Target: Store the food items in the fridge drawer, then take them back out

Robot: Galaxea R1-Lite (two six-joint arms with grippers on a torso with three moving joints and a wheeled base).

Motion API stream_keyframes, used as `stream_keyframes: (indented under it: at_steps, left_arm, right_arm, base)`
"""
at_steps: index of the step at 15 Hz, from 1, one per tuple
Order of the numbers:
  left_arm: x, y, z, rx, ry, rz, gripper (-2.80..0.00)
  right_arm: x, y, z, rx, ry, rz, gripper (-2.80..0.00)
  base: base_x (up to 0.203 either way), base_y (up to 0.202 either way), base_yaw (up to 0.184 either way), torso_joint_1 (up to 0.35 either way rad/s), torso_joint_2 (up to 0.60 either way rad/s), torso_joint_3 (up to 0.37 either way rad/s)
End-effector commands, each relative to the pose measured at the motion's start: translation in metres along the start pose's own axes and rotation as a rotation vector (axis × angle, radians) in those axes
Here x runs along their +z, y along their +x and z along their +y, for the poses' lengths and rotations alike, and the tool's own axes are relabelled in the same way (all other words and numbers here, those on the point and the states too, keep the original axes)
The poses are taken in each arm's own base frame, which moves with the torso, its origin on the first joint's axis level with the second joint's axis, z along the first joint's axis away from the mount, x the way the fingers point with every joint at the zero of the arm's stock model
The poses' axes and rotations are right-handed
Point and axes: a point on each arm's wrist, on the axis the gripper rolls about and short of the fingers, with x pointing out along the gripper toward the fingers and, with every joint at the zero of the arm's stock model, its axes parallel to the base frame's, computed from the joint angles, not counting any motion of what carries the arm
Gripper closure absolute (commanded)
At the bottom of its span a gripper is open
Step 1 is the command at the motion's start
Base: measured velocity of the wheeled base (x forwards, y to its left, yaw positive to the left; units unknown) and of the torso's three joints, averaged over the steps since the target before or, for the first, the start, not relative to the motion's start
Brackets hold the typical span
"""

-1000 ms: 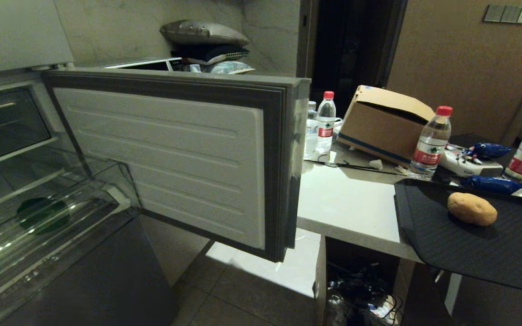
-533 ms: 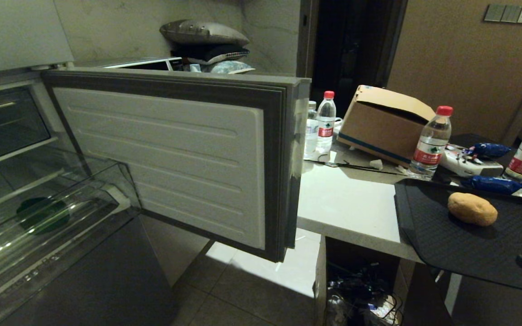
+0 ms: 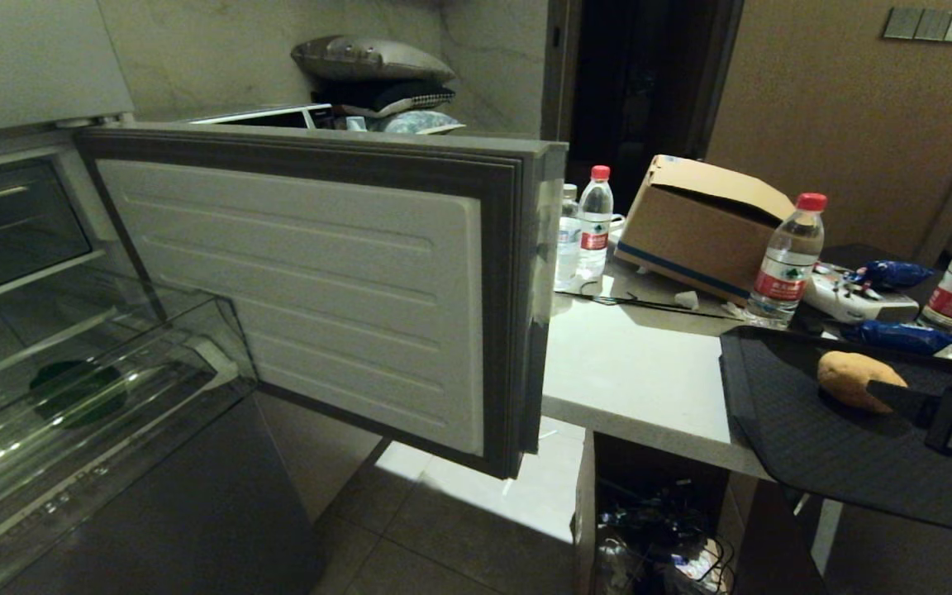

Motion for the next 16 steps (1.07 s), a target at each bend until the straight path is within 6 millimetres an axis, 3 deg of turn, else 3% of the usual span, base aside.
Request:
stream_keyframes:
  at_steps: [1,3,9,16]
  left_arm:
    - [0.0,0.0,0.0,0.0,0.0,0.0,0.0]
    - [0.0,0.0,0.0,0.0,0.0,0.0,0.0]
    - [0.0,0.0,0.0,0.0,0.0,0.001,0.0]
    - [0.0,0.0,0.0,0.0,0.0,0.001,0.0]
  right_arm:
    - [0.002,0.038,-0.018,-0.079,0.026,0.043,-2.8]
    - [0.014,0.051,-0.021,-0.09,0.025,-0.004,-2.8]
    - [0.027,0.088,-0.025,-0.09,0.015,-0.002,-2.8]
    - [0.025,0.127,-0.028,-0.082,0.017,0.034,-2.8]
  base:
    - [0.0,0.0,0.0,0.0,0.0,0.0]
    - [0.0,0.0,0.0,0.0,0.0,0.0]
    - [0.0,0.0,0.0,0.0,0.0,0.0]
    - [0.0,0.0,0.0,0.0,0.0,0.0]
